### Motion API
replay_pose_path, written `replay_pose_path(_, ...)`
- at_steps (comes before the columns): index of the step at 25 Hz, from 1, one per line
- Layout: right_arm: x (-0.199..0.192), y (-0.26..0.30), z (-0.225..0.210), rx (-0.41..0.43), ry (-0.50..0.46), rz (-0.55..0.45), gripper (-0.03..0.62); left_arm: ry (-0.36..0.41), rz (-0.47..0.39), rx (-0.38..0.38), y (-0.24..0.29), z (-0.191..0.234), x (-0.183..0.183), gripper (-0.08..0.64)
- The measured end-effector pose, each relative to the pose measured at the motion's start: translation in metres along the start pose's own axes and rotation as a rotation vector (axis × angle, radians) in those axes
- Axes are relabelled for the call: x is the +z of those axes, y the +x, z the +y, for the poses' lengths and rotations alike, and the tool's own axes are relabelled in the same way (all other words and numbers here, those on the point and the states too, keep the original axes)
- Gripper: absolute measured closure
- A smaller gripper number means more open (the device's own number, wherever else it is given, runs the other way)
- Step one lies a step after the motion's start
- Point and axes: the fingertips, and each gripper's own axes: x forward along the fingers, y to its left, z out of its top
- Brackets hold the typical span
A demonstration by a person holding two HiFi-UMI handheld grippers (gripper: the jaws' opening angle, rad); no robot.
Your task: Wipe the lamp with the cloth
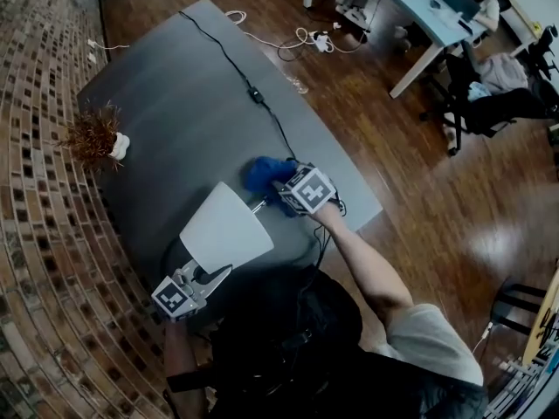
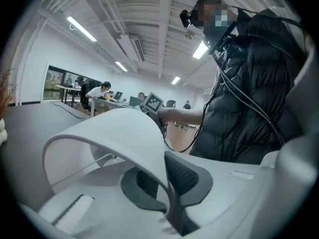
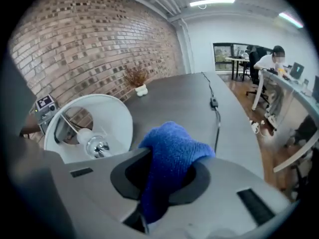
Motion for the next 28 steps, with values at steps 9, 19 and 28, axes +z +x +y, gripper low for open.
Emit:
replay_pose_path(9,0.019,-0.069,-0.102,-0.417,-0.127,-0.015,0.536,0.045,0.068,-0.001,0.01,-0.01,-0.022,0.557)
replay_pose_path(19,-0.017,-0.04,-0.057,-0.335,-0.166,0.004,0.535,0.049,0.077,-0.011,0.013,-0.014,-0.025,0.557)
replay_pose_path(28,-0.006,0.006,0.004,-0.102,-0.196,0.015,0.537,-0.264,-0.067,-0.007,0.005,-0.004,-0.014,0.511)
